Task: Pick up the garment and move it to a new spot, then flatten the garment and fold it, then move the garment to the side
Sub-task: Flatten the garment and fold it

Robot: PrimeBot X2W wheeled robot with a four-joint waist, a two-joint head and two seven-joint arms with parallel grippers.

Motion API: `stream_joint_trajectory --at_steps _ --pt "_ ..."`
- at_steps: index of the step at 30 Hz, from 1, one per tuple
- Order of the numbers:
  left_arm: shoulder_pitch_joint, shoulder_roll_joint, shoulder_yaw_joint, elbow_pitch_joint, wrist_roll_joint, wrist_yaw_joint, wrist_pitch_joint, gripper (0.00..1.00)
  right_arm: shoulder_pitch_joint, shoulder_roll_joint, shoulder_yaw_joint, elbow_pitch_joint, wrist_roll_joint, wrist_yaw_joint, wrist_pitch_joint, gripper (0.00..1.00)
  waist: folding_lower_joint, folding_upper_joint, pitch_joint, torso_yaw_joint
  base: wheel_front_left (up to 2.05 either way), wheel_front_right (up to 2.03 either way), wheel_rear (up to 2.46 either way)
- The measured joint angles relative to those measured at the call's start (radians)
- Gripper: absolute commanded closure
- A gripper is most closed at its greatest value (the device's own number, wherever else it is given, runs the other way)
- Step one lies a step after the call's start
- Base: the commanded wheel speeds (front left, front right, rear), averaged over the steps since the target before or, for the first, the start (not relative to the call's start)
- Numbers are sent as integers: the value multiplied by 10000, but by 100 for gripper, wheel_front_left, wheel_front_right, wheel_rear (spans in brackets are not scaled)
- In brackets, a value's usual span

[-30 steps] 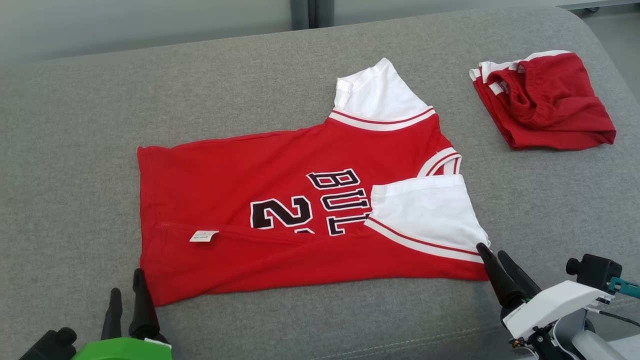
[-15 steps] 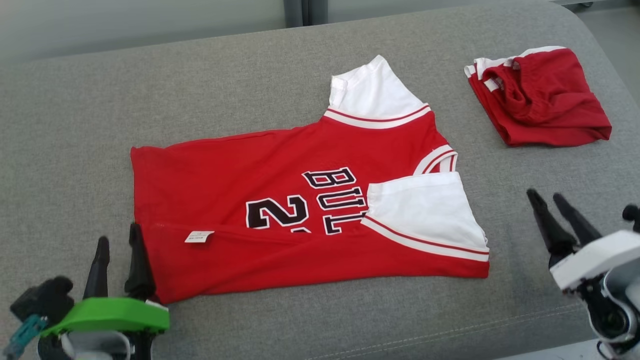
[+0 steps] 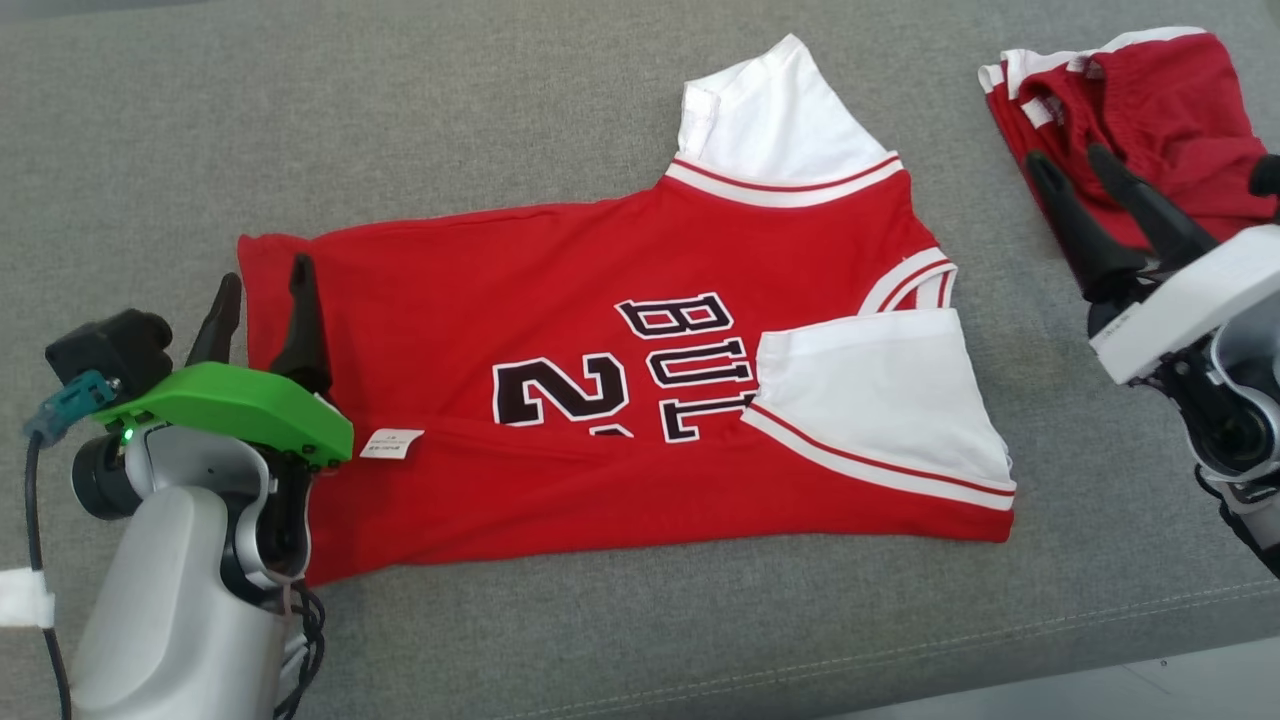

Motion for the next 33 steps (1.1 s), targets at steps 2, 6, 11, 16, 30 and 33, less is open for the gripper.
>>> stream_joint_trajectory --at_steps 2,6,11,16,30,33 --pt "-313 31 96 359 98 6 219 0 -292 228 265 -21 -67 117 222 0 0 0 224 29 0 0 0" --pt "-914 54 410 974 420 6 366 0 -799 525 581 67 -219 215 520 0 0 0 644 46 0 0 0" --pt "-1612 15 709 1732 690 6 470 0 -1575 529 658 441 -529 257 761 0 0 0 1079 8 0 0 0" --pt "-2128 -144 746 2245 955 6 554 0 -2014 548 713 909 -617 259 1007 0 0 0 1384 -19 0 0 0" --pt "-3202 -752 148 2746 1239 6 253 100 -3559 533 704 2506 -1104 182 1593 0 0 0 1762 546 0 0 0" --pt "-3233 -805 36 2742 1239 6 81 100 -3824 510 706 2913 -1164 151 1722 0 0 0 1834 805 0 0 0"
